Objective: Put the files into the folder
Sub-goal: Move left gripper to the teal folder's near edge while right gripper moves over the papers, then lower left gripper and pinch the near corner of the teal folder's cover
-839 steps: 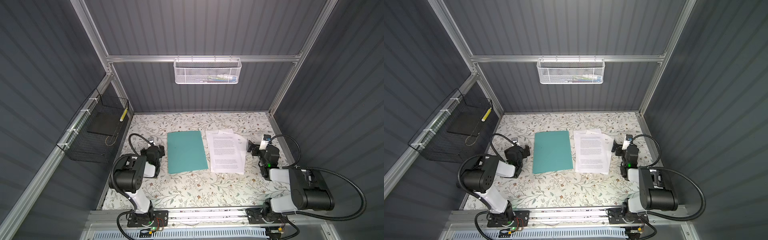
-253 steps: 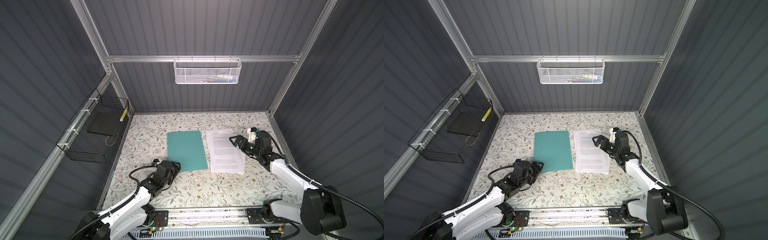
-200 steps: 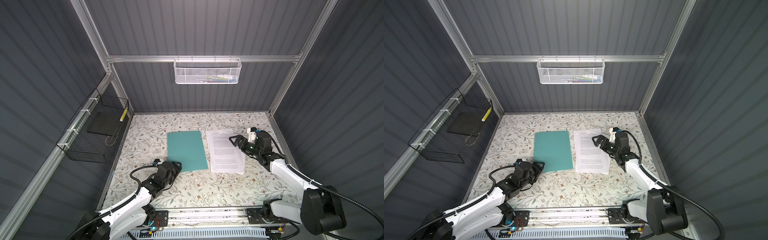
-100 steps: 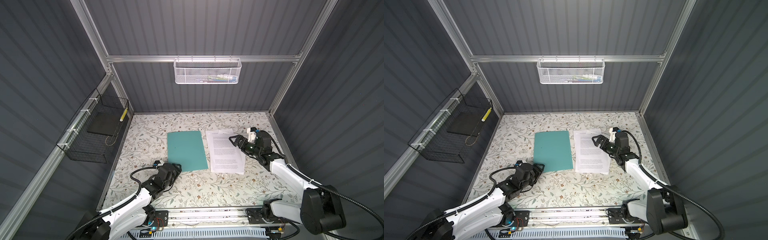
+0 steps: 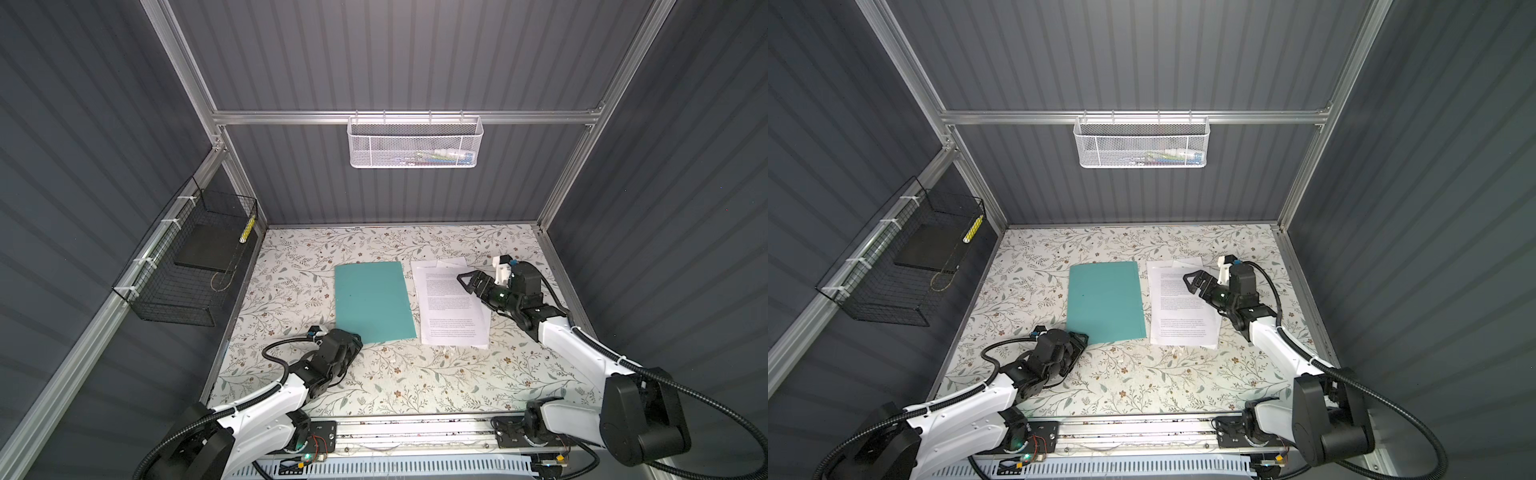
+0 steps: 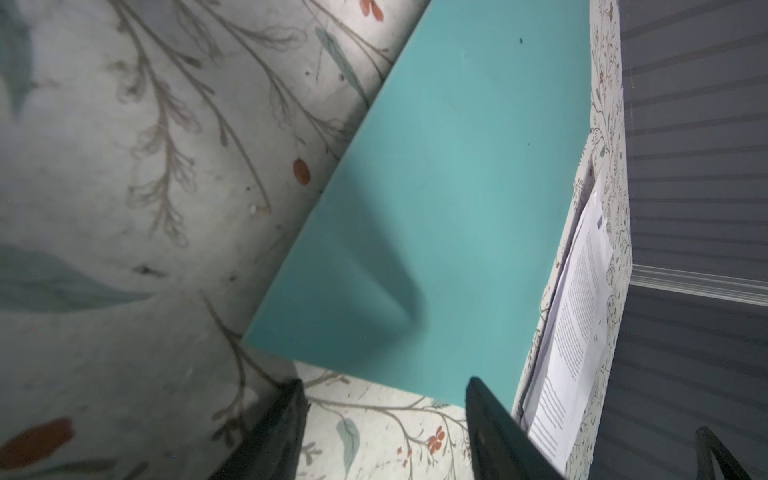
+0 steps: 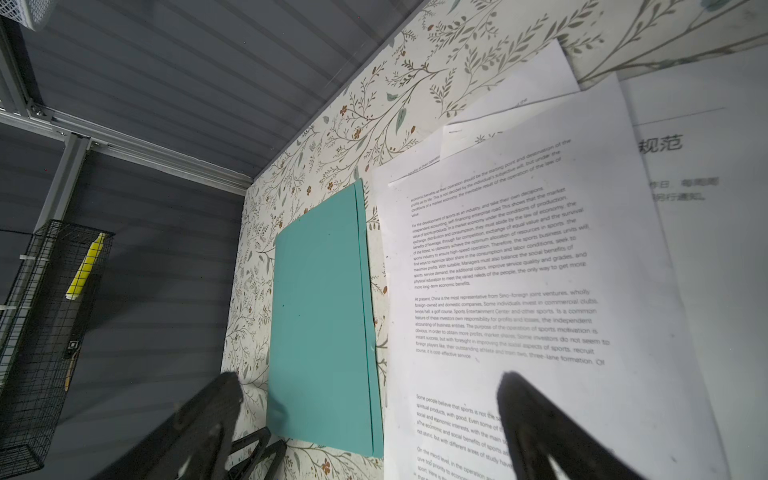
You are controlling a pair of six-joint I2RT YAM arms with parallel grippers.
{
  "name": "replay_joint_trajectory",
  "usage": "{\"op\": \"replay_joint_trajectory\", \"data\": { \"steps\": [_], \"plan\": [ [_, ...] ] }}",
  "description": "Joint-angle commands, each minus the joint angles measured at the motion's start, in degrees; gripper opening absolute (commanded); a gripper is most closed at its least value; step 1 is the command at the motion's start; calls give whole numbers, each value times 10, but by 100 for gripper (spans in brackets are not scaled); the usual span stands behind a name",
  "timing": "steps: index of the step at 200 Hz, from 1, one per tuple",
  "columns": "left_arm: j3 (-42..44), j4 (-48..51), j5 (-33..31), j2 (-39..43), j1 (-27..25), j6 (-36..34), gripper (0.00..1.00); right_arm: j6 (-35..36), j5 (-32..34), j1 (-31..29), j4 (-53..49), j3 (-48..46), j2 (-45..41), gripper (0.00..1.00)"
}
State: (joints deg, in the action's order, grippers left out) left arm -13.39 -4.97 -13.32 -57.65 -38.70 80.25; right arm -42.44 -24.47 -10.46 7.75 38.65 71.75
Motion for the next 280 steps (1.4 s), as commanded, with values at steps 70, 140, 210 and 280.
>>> {"op": "replay_joint_trajectory", "data": {
  "steps": [70,140,210,280],
  "plan": [
    [44,-98,-59,-16,-3,10,60,2,-14,-3,14,2,18,97],
    [61,-180,-71,-35,-3,1,59,-1,-20,-3,22,2,30,97],
    [58,-233,-86,-82,-3,16,50,0,-27,-10,27,4,35,96],
    [37,-242,-86,-129,-3,27,35,2,-27,-19,26,2,31,96]
  ]
}}
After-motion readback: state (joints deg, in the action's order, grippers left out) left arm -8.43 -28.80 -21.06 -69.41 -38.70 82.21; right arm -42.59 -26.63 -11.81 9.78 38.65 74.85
